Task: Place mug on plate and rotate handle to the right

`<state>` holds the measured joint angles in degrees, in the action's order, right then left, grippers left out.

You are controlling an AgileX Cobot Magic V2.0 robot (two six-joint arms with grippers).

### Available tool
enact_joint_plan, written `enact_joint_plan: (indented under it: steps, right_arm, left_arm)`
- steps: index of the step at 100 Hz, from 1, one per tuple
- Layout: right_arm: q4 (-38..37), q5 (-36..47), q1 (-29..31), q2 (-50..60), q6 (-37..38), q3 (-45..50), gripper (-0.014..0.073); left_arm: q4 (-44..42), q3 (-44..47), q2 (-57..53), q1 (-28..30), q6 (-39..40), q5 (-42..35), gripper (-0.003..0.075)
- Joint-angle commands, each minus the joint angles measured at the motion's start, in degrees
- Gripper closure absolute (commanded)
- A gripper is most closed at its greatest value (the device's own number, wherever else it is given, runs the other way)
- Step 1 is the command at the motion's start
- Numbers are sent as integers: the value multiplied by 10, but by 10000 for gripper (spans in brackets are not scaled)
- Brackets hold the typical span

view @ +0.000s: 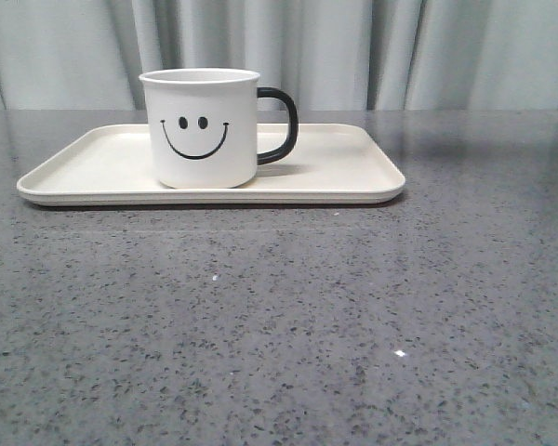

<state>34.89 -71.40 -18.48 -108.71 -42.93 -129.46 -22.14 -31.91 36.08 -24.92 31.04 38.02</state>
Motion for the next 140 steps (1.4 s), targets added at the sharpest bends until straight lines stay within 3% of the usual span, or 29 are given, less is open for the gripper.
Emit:
enact_joint_plan:
  steps: [1, 23, 44, 62, 93, 112, 140]
  right_arm:
    - [-15, 13, 4, 73, 20, 5, 112]
    - [-145, 67, 4, 207, 82, 141, 112]
    - [-238, 161, 4, 381, 156, 354, 112]
    - [-278, 262, 4, 555, 240, 558, 112]
    - [-361, 399, 4, 805, 340, 822, 112]
    - [-458, 422, 4, 855, 401, 932, 112]
    - [-466, 531, 4, 855, 454, 1028, 116]
  left_arm:
    - [-10, -16, 0, -4, 7, -36, 229]
    - [-10, -16, 0, -4, 7, -36, 229]
    - [-10, -16, 0, -4, 7, -36, 229]
    - [-10, -16, 0, -4, 7, -36, 229]
    - [-10, -16, 0, -4, 7, -36, 229]
    - [-10, -16, 0, -4, 7, -36, 229]
    - [-10, -16, 0, -4, 7, -36, 229]
